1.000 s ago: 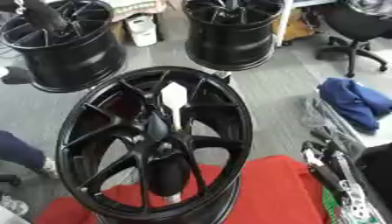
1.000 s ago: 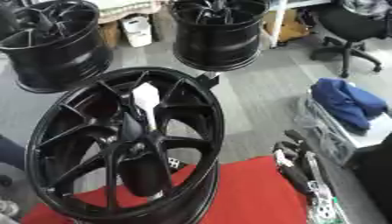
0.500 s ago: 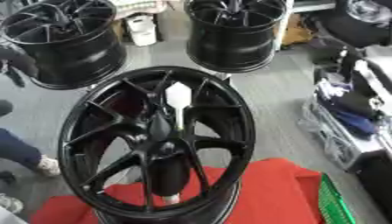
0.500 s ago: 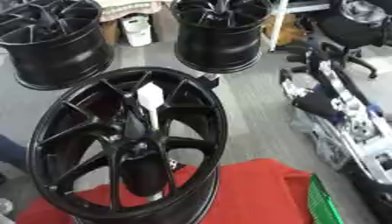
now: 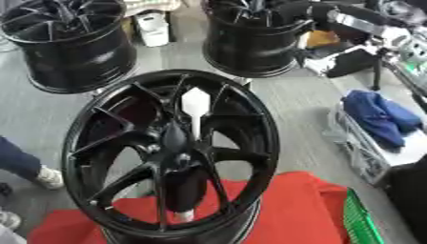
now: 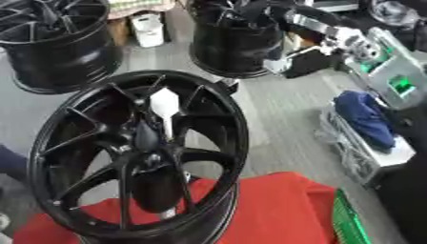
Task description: Pull the pin out of the wheel hub.
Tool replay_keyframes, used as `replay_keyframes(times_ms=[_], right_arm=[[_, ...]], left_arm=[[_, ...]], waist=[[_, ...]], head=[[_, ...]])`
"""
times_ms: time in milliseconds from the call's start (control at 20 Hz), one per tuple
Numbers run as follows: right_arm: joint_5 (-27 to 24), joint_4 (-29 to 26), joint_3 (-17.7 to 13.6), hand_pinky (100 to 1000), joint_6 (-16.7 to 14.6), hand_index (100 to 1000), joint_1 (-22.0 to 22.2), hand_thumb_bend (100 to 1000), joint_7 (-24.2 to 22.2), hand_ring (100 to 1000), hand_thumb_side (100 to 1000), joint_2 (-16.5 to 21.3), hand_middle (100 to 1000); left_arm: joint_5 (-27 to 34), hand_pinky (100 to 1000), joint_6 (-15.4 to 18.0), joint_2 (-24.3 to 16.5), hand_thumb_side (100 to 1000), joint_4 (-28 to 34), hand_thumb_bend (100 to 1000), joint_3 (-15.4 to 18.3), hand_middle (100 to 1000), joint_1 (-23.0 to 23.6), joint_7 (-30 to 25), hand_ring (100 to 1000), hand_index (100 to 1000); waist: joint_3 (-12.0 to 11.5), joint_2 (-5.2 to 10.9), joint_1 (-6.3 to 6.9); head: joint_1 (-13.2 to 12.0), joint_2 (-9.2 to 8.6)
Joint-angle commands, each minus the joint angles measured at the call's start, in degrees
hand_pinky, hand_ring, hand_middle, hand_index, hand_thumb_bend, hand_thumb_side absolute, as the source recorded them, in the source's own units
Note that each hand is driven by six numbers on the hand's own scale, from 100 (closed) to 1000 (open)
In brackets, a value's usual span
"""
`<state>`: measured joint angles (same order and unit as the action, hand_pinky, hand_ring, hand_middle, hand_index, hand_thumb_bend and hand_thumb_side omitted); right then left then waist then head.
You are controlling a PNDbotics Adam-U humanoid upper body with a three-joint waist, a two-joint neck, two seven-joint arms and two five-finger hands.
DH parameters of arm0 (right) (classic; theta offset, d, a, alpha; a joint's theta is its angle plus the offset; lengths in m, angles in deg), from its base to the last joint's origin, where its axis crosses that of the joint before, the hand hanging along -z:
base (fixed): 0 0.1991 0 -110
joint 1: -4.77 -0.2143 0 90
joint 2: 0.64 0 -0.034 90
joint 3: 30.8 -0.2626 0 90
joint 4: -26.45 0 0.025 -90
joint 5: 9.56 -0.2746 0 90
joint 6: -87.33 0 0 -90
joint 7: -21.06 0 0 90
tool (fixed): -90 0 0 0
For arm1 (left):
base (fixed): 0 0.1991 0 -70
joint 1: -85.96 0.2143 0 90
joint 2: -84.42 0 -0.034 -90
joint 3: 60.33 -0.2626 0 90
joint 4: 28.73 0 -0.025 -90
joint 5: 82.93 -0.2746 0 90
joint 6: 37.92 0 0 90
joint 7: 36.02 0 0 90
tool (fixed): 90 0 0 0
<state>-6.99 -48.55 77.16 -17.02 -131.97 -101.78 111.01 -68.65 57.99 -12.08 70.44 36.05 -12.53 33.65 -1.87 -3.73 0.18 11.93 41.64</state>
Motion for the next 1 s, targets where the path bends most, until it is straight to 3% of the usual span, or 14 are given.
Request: replay_keyframes(times_ms=[50,200,400,600,1000], right_arm=[[5.70,7.37,-0.11,868,-1.43,979,-4.28,100,-3.88,1000,219,-3.86,1000],[12.46,13.41,-0.77,888,-3.56,978,-7.39,100,-6.07,1000,272,-8.28,1000],[18.46,17.85,-1.55,896,-6.84,980,-9.73,100,-7.95,1000,250,-12.09,1000],[19.34,18.29,-1.36,895,-8.76,981,-10.48,100,-8.89,1000,250,-13.61,1000],[17.75,17.49,-0.19,888,-9.33,955,-10.84,100,-12.10,994,260,-14.63,1000]], left_arm=[[-0.53,554,-1.79,2.97,620,2.42,444,2.31,636,0.91,1.25,688,796],[-1.17,555,-2.94,6.15,611,3.24,436,3.54,634,2.05,2.12,686,794],[-2.32,554,-3.97,8.93,630,4.04,448,4.47,631,2.76,2.79,684,794],[-3.07,554,-4.40,9.83,635,4.24,445,4.83,630,3.03,3.03,683,794],[-3.95,555,-4.79,10.65,635,4.26,450,5.03,630,3.17,2.81,684,795]], waist=[[-0.60,0.21,0.15],[-1.62,-0.15,0.33],[-2.51,-0.54,0.38],[-2.81,-0.68,0.22],[-3.00,-0.59,-0.04]], head=[[1.42,-0.66],[2.76,-0.88],[4.11,-1.28],[4.64,-1.45],[4.74,-1.12]])
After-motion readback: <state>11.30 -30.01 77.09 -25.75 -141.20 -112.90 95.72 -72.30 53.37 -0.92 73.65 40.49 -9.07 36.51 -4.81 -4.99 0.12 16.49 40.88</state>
